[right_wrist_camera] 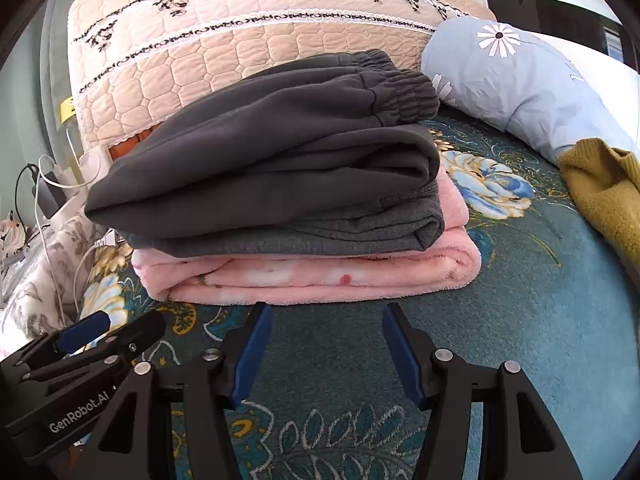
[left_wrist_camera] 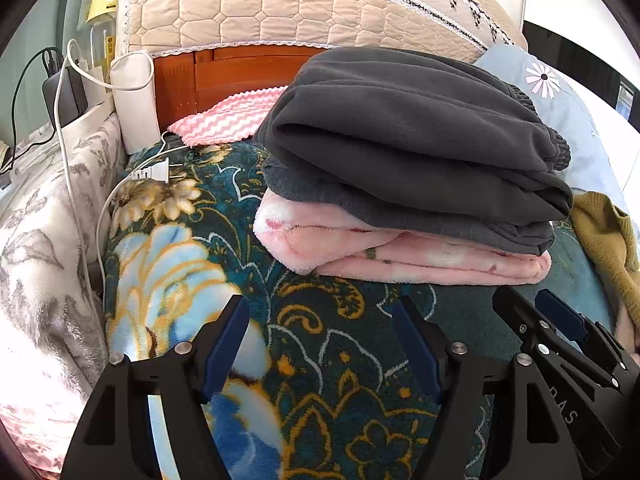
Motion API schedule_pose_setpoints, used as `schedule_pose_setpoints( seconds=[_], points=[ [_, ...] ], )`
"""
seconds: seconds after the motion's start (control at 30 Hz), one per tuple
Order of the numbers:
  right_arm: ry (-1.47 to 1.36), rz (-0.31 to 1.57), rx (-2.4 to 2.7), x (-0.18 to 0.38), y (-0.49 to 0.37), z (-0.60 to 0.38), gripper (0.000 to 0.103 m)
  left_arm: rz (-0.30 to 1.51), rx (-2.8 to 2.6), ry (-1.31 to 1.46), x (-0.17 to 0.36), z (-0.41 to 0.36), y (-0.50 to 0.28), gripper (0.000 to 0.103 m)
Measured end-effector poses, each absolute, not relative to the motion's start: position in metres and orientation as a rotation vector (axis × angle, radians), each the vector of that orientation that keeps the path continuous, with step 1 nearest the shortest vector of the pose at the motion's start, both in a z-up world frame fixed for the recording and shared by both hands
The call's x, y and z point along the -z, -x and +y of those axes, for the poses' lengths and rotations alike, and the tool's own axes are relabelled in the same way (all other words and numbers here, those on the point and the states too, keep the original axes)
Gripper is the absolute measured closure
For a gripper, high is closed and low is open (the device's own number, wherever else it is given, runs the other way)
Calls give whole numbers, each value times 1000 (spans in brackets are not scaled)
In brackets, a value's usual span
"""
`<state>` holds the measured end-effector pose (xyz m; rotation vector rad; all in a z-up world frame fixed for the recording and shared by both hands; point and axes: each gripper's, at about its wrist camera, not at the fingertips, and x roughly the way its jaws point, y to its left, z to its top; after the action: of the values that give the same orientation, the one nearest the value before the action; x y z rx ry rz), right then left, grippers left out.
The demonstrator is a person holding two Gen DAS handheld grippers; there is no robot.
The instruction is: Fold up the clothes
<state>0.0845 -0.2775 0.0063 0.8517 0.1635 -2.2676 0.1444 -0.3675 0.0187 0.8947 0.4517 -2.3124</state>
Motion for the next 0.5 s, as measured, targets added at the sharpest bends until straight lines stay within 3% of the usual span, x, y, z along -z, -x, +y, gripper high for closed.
schedule_pose_setpoints(
  seconds=[0.5],
  points=[
    [-850, 218, 2294, -8, -90, -283, 40, 382, 2272, -891, -21, -363, -143, 28]
  ],
)
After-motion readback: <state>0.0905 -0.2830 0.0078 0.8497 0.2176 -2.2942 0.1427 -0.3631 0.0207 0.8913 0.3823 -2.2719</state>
